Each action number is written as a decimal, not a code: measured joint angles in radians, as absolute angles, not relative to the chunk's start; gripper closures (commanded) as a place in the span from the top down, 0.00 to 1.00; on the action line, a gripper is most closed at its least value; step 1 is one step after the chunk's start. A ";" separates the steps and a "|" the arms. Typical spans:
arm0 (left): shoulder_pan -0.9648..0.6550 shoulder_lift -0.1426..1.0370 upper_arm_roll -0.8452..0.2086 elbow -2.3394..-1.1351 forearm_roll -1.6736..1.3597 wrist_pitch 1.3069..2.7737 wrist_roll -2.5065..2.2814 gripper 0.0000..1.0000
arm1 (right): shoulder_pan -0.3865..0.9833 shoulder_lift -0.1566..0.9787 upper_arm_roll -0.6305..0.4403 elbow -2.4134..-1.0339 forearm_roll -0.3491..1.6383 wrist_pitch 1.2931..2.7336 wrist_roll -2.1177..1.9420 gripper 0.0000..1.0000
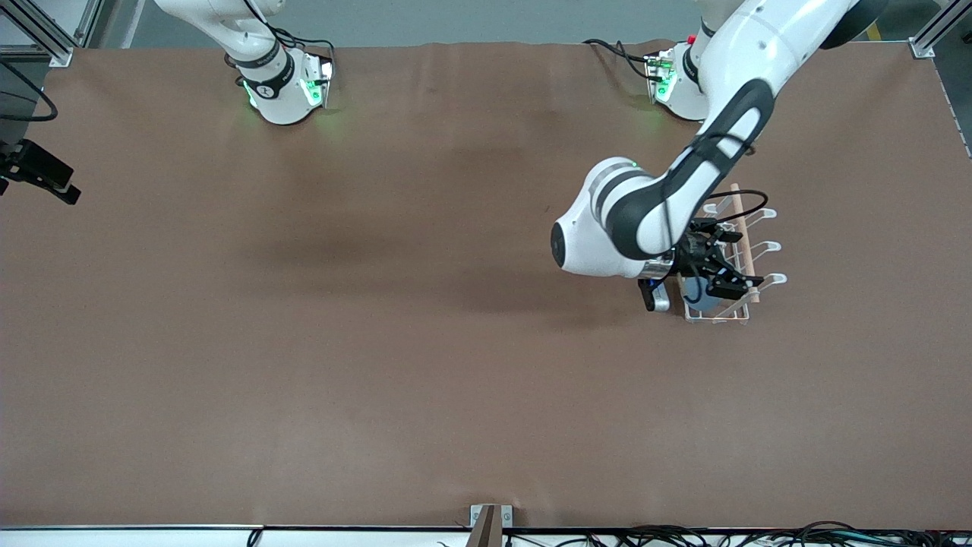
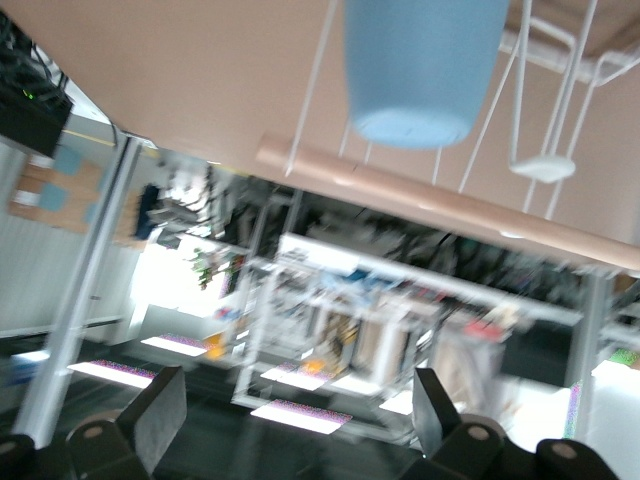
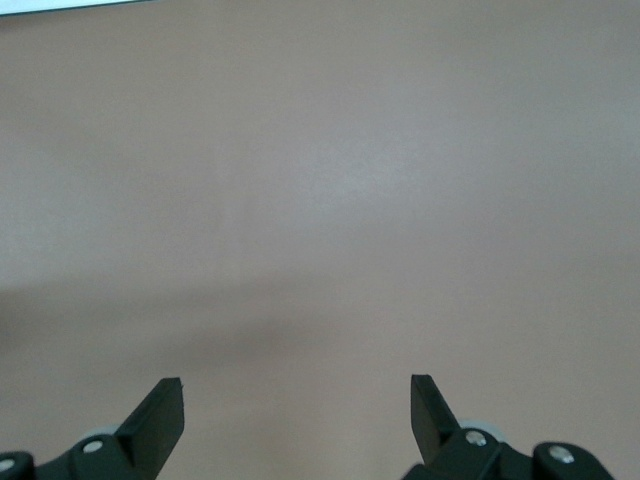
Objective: Hang cup on cup holder
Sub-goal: 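Open the left gripper and lift it away from the cup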
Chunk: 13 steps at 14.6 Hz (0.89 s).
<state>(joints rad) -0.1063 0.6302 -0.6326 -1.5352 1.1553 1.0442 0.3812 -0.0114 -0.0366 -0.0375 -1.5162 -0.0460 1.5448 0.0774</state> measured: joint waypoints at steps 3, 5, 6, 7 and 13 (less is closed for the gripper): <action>-0.085 0.557 -0.632 -1.443 1.029 1.045 0.307 1.00 | -0.011 -0.036 -0.038 -1.516 -0.046 1.545 0.077 1.00; -0.078 0.536 -0.633 -1.377 0.957 1.047 0.264 1.00 | -0.011 -0.036 -0.038 -1.516 -0.041 1.545 0.077 1.00; -0.077 0.531 -0.633 -1.347 0.918 1.056 0.232 1.00 | -0.011 -0.036 -0.038 -1.516 -0.039 1.545 0.077 1.00; -0.075 0.523 -0.632 -1.321 0.881 1.076 0.196 1.00 | -0.011 -0.036 -0.038 -1.516 -0.038 1.544 0.077 1.00; 0.008 0.358 -0.535 -1.265 0.555 1.261 0.025 1.00 | -0.012 -0.036 -0.038 -1.516 -0.038 1.544 0.077 1.00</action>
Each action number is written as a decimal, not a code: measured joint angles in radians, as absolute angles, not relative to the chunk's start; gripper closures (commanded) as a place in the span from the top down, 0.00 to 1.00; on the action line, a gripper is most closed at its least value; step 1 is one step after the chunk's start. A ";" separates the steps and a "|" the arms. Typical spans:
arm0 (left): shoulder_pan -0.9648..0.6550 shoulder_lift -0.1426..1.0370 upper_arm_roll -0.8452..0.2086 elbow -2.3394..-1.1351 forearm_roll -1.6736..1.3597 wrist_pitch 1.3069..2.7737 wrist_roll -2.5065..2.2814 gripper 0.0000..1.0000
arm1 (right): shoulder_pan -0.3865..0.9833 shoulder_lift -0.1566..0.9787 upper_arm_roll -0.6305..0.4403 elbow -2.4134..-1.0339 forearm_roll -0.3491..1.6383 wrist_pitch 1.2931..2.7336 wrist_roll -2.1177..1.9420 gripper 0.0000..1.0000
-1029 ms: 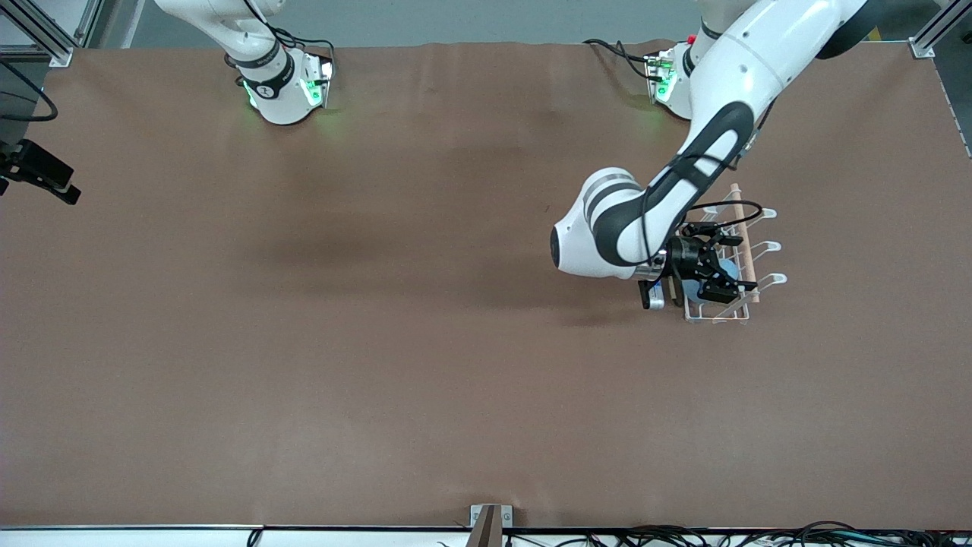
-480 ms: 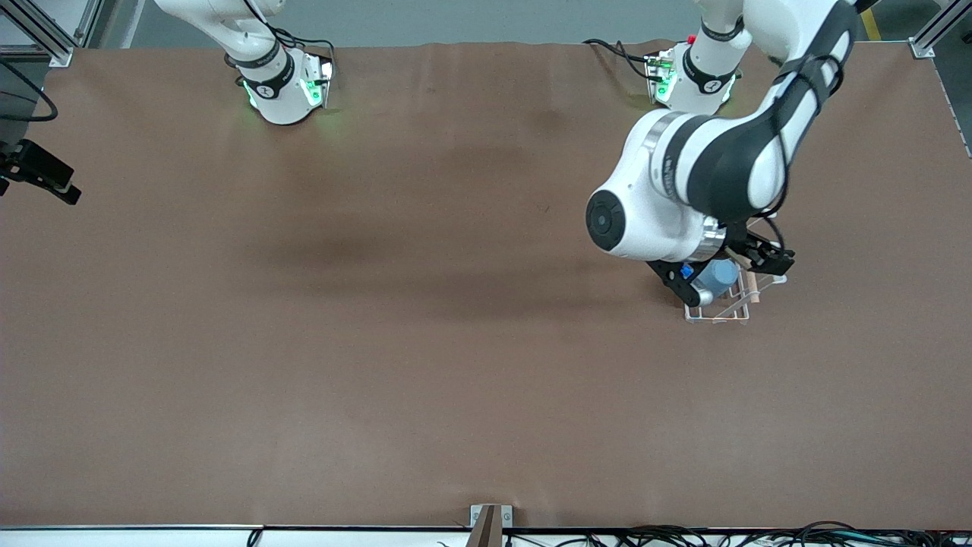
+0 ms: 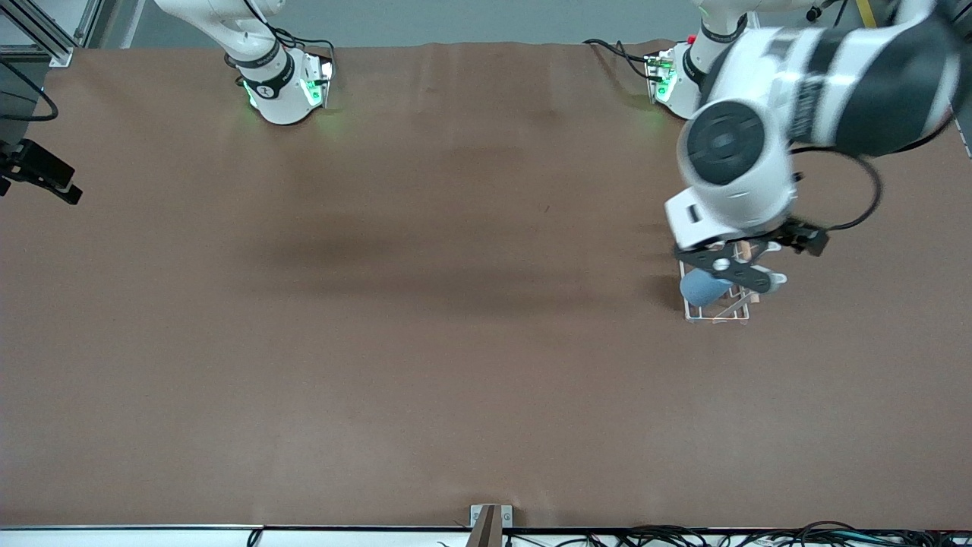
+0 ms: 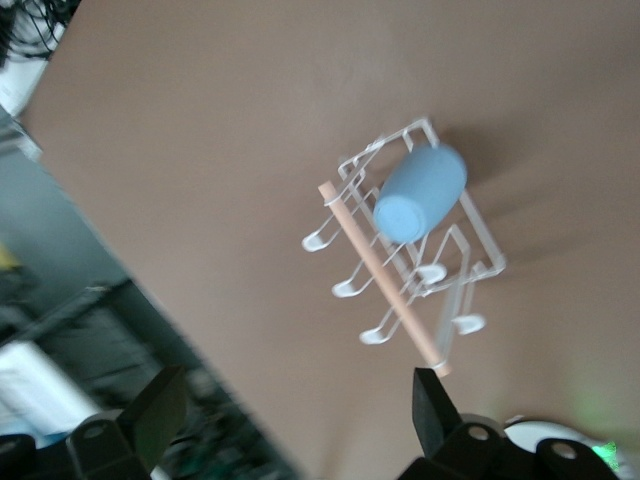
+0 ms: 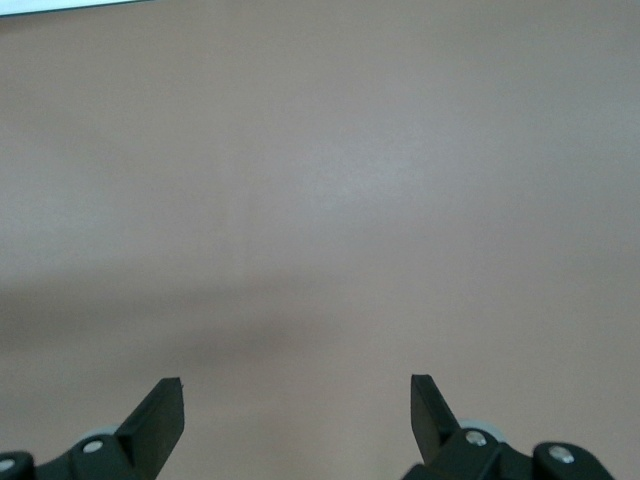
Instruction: Hang cup on cup holder
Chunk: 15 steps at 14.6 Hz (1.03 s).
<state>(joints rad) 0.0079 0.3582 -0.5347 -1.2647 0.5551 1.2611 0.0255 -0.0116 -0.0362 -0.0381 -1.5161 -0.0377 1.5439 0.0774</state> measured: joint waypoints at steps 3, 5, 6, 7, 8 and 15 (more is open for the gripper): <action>-0.016 0.243 -0.257 -1.263 0.259 1.349 -0.035 1.00 | -0.012 -0.036 -0.039 -1.516 -0.038 1.544 0.077 1.00; -0.035 0.181 -0.094 -1.265 0.133 1.378 -0.036 1.00 | -0.012 -0.036 -0.040 -1.516 -0.038 1.543 0.077 1.00; -0.039 0.154 -0.046 -1.269 0.094 1.380 -0.036 1.00 | -0.012 -0.036 -0.042 -1.516 -0.038 1.543 0.077 1.00; -0.042 0.128 -0.010 -1.277 0.061 1.380 -0.037 1.00 | -0.012 -0.036 -0.043 -1.516 -0.038 1.543 0.077 1.00; -0.047 0.102 0.021 -1.290 0.035 1.381 -0.037 1.00 | -0.012 -0.036 -0.045 -1.516 -0.037 1.543 0.077 1.00; -0.063 -0.014 0.083 -1.412 -0.008 1.384 -0.012 1.00 | -0.012 -0.036 -0.047 -1.516 -0.037 1.542 0.077 1.00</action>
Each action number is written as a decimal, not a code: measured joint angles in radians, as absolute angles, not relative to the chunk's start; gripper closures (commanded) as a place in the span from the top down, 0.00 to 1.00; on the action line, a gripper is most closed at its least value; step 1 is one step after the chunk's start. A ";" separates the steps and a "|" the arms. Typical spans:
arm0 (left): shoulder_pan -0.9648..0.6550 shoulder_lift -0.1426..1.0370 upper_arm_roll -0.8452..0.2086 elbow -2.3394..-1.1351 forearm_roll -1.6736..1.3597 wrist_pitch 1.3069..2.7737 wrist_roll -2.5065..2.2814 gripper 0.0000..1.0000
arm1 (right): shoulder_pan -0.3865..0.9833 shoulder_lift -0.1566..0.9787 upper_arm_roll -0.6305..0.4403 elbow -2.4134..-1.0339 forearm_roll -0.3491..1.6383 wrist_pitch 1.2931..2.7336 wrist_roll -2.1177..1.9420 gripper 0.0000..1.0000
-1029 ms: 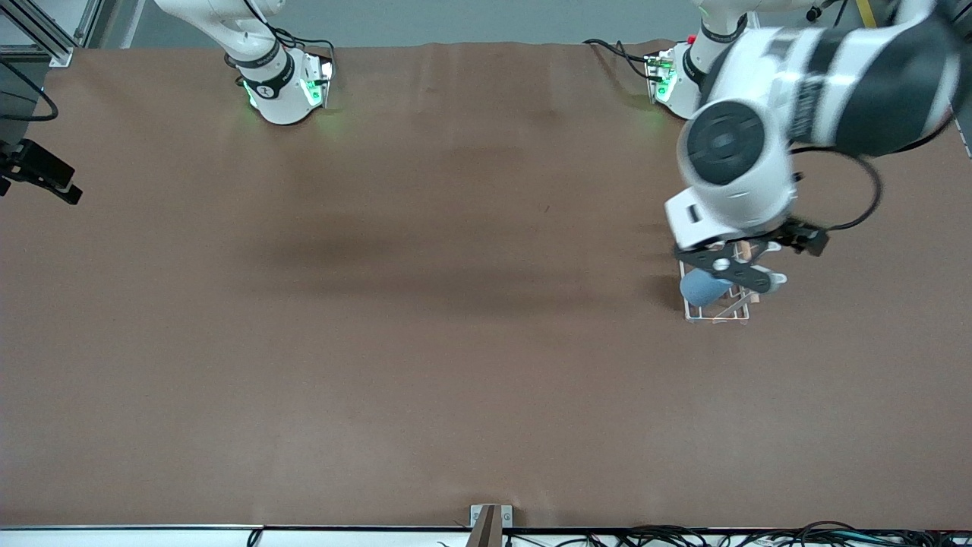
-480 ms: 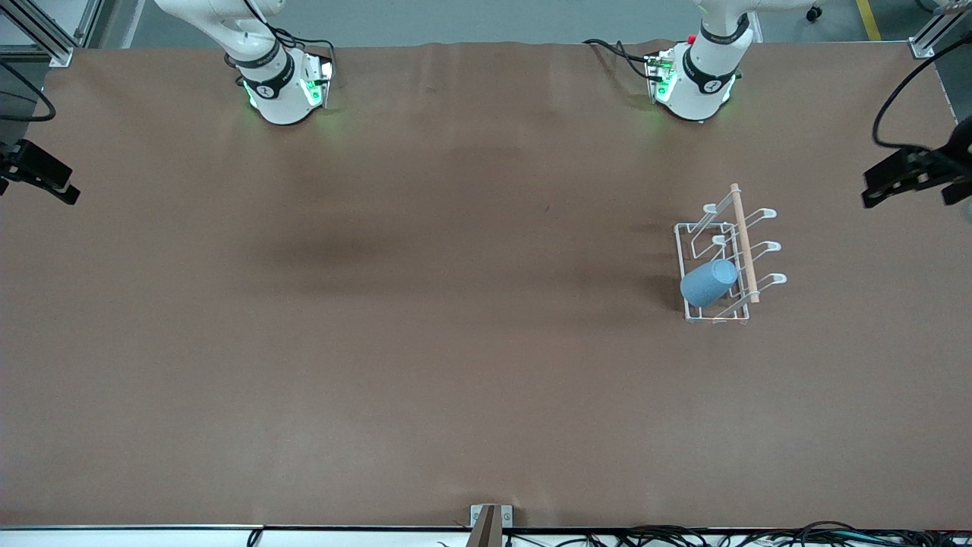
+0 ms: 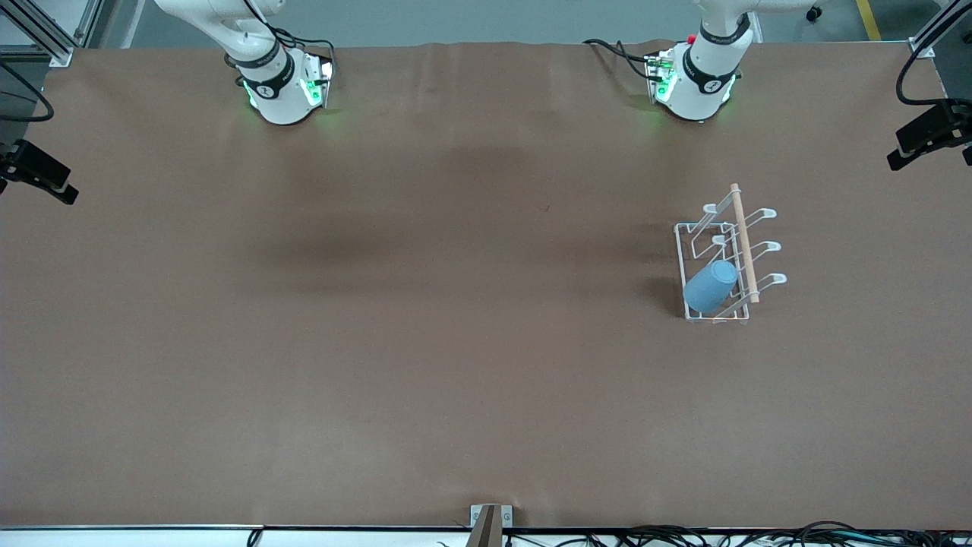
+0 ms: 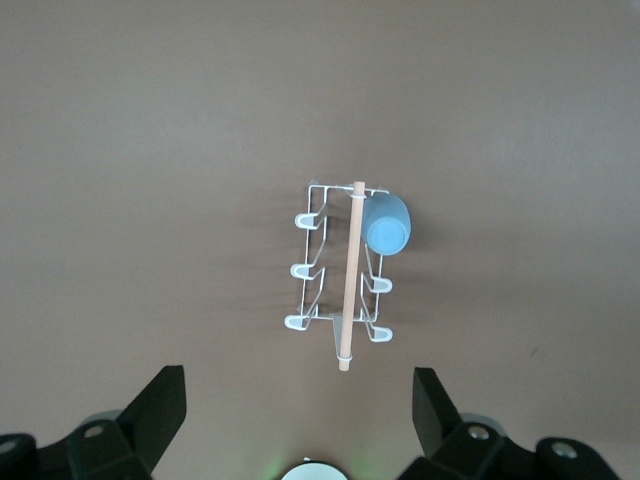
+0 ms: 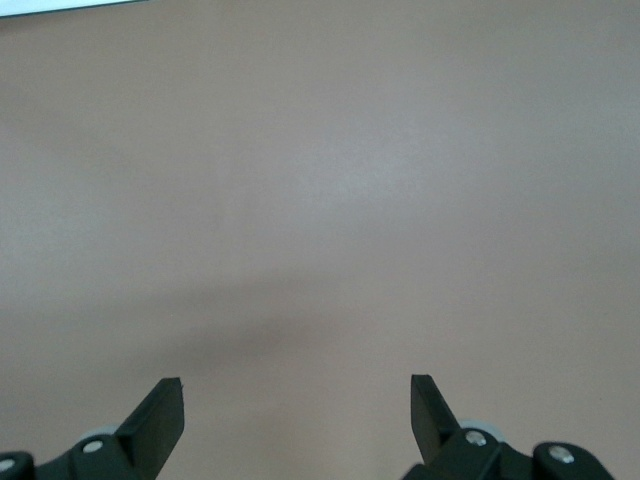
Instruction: Hang cup on cup holder
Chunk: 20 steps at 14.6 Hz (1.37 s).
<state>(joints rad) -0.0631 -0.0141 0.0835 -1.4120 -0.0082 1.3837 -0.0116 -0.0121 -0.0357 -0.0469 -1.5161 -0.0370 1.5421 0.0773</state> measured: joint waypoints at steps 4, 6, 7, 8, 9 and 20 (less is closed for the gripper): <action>-0.064 -0.027 0.081 -1.435 -0.008 1.386 0.032 1.00 | -0.012 -0.036 -0.047 -1.516 -0.037 1.542 0.077 1.00; -0.066 -0.027 0.066 -1.442 -0.008 1.388 0.032 1.00 | -0.012 -0.036 -0.047 -1.516 -0.037 1.542 0.077 1.00; -0.068 -0.027 0.058 -1.444 -0.008 1.388 0.028 1.00 | -0.012 -0.036 -0.047 -1.516 -0.037 1.542 0.076 1.00; -0.071 -0.027 0.053 -1.446 -0.008 1.388 0.012 1.00 | -0.012 -0.036 -0.047 -1.516 -0.037 1.542 0.076 1.00; -0.074 -0.027 0.051 -1.448 -0.008 1.388 -0.010 1.00 | -0.012 -0.036 -0.047 -1.516 -0.037 1.542 0.076 1.00; -0.075 -0.035 0.013 -1.541 -0.008 1.536 -0.085 1.00 | -0.012 -0.036 -0.049 -1.516 -0.037 1.541 0.073 1.00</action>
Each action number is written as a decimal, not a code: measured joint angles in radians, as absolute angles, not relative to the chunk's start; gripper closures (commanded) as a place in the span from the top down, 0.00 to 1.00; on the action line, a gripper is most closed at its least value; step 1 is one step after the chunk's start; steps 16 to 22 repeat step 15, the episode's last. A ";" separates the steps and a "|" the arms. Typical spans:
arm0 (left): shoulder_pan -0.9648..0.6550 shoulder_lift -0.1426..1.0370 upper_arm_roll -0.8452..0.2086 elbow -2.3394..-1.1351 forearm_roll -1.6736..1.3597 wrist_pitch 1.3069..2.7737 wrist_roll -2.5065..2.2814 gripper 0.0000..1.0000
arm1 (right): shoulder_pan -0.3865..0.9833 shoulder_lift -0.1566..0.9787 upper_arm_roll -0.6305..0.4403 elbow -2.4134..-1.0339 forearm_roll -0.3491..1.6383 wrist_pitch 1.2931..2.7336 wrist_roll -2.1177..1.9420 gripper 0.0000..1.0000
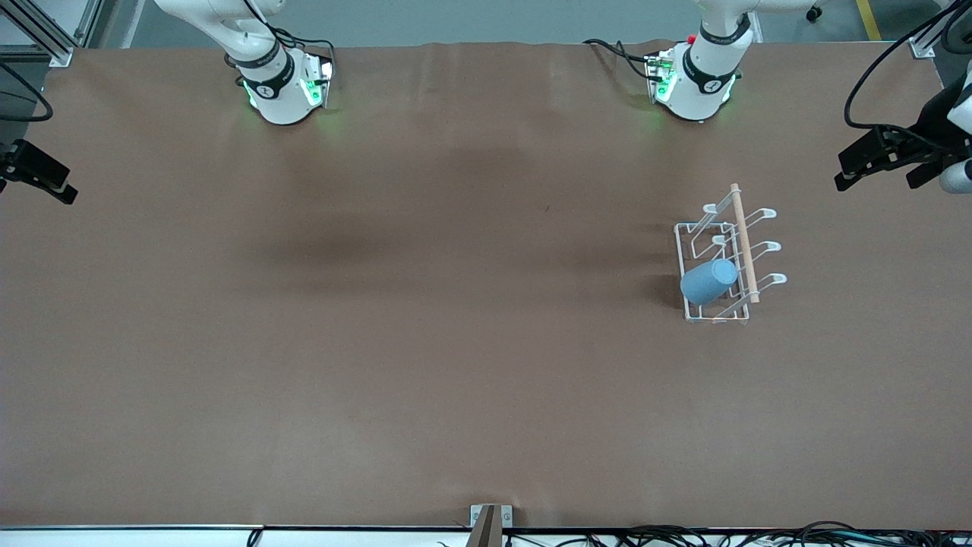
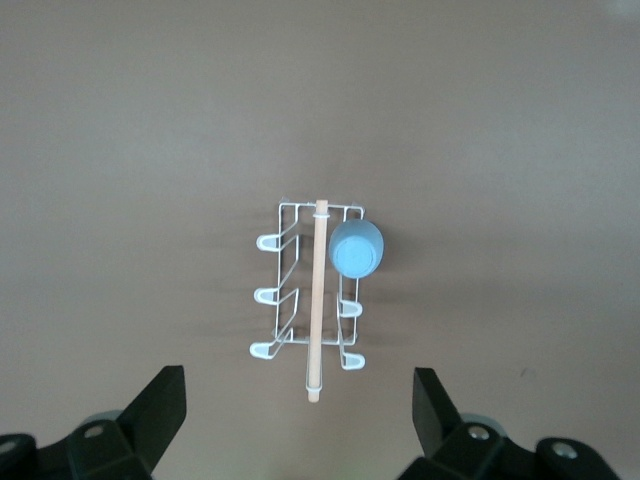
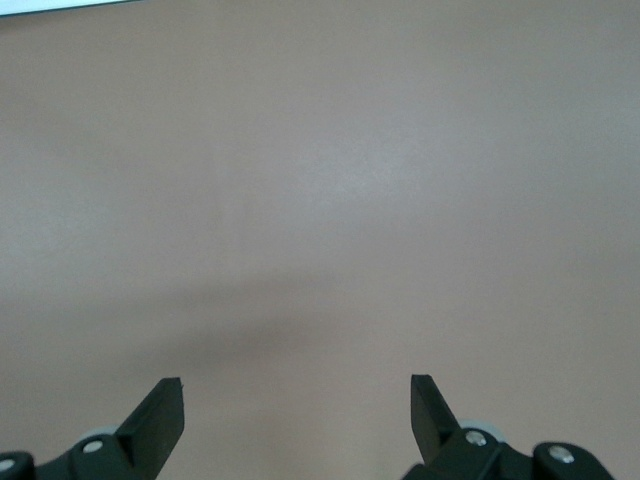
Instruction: Hang cup on cup holder
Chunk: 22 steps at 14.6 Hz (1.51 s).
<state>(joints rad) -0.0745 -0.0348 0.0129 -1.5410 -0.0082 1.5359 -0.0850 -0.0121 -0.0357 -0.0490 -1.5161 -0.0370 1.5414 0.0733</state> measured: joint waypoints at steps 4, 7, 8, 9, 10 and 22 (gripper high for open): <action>-0.074 -0.037 0.010 -1.560 -0.008 1.581 -0.081 1.00 | -0.012 -0.036 -0.049 -1.516 -0.037 1.541 0.072 1.00; -0.074 -0.037 0.010 -1.577 -0.008 1.624 -0.080 1.00 | -0.012 -0.036 -0.049 -1.516 -0.037 1.541 0.072 1.00; -0.074 -0.037 0.010 -1.582 -0.008 1.629 -0.080 1.00 | -0.012 -0.036 -0.049 -1.516 -0.037 1.540 0.072 1.00; -0.074 -0.037 0.010 -1.583 -0.008 1.630 -0.080 1.00 | -0.012 -0.036 -0.049 -1.516 -0.037 1.540 0.072 1.00; -0.074 -0.037 0.010 -1.584 -0.008 1.629 -0.080 1.00 | -0.012 -0.036 -0.049 -1.516 -0.037 1.540 0.072 1.00; -0.074 -0.037 0.007 -1.589 -0.008 1.627 -0.080 1.00 | -0.012 -0.036 -0.049 -1.516 -0.037 1.540 0.071 1.00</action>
